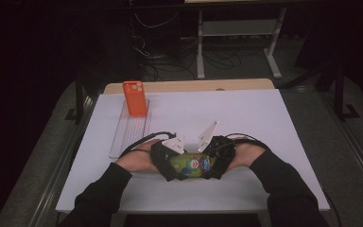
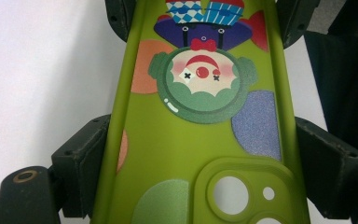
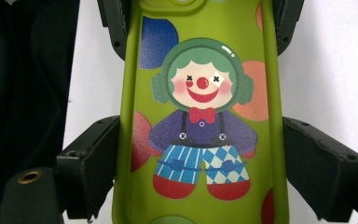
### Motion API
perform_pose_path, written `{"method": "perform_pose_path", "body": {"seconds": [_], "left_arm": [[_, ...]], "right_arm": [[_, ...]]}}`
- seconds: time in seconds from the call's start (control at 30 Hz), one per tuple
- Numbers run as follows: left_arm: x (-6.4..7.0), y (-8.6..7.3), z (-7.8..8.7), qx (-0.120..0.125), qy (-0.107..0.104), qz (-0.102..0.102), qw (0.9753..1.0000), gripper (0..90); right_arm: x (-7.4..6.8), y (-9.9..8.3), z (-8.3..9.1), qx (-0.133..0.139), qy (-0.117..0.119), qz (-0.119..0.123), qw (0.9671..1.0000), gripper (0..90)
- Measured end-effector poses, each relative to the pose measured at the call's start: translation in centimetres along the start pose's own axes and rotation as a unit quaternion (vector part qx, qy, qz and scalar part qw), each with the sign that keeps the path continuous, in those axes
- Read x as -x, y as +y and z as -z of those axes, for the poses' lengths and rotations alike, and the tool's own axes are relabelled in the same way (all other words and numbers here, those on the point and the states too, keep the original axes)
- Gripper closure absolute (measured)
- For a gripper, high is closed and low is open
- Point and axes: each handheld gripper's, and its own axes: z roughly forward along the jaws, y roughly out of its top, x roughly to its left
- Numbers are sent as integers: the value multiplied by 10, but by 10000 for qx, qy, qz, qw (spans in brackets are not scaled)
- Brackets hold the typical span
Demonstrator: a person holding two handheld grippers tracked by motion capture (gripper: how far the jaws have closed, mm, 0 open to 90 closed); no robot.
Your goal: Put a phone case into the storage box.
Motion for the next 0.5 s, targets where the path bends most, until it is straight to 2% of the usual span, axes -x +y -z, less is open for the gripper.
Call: {"method": "perform_pose_path", "body": {"seconds": [0.17,0.23,0.3,0.4,0.5], "left_arm": [[1,0,0,-55,-33,34,10000,152],[0,0,1,-27,-25,56,10000,152],[-1,-1,2,-30,21,79,10000,153],[-2,-3,4,-13,145,131,9998,152],[-2,-5,5,128,251,323,9991,152]], "right_arm": [[-3,1,-3,-81,-39,43,10000,132],[-3,1,-4,-82,42,-9,10000,81],[-2,1,-4,-33,1,-5,10000,45],[-2,0,2,52,-25,-226,9997,19],[0,-4,6,197,-111,-398,9990,14]]}}
